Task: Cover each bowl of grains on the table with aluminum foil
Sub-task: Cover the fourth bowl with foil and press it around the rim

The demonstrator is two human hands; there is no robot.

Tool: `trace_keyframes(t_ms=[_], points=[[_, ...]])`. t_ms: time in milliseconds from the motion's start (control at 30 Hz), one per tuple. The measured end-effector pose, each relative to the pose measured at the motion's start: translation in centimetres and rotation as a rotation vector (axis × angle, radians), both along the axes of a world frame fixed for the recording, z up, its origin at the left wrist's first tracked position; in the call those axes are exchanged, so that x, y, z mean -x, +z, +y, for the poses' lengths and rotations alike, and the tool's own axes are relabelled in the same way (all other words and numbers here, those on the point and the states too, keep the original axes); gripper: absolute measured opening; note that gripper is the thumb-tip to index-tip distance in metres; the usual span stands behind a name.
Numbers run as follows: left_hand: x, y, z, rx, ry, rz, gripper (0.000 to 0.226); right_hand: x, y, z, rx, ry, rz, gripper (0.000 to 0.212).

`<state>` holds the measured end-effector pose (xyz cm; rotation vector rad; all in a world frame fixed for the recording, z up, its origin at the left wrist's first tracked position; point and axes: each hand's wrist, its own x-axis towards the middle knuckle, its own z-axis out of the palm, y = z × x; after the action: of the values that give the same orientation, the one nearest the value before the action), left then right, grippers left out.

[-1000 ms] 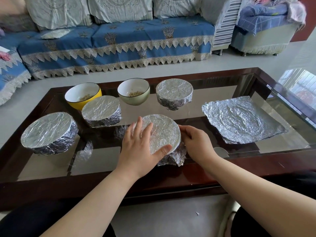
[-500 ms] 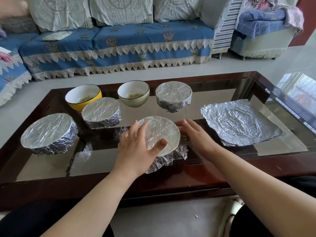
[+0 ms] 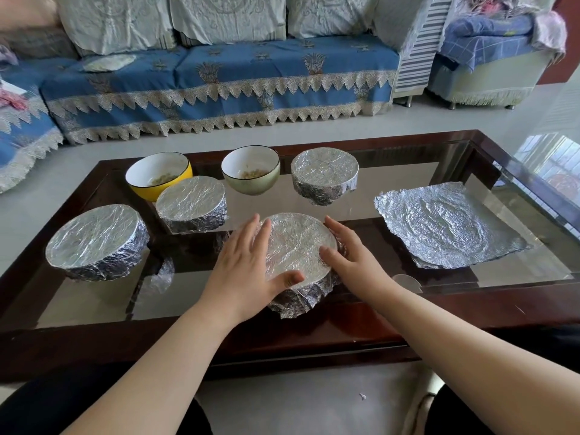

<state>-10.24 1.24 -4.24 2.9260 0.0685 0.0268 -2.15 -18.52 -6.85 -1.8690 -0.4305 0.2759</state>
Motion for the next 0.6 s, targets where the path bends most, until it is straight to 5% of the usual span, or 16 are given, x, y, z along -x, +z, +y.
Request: trace_keyframes(t_ms=[400,600], points=[[0.0,0.3,-0.2,0.060,-0.014,0.021,0.140,1.4,-2.5,-0.1,-0.066,-0.172,-0.237,0.037],[-0.1,0.2,-0.3,0.078,-0.001,0.020,0.140,1.4,-2.5,0.4,-0.272,-0.244,-0.015,0.018]])
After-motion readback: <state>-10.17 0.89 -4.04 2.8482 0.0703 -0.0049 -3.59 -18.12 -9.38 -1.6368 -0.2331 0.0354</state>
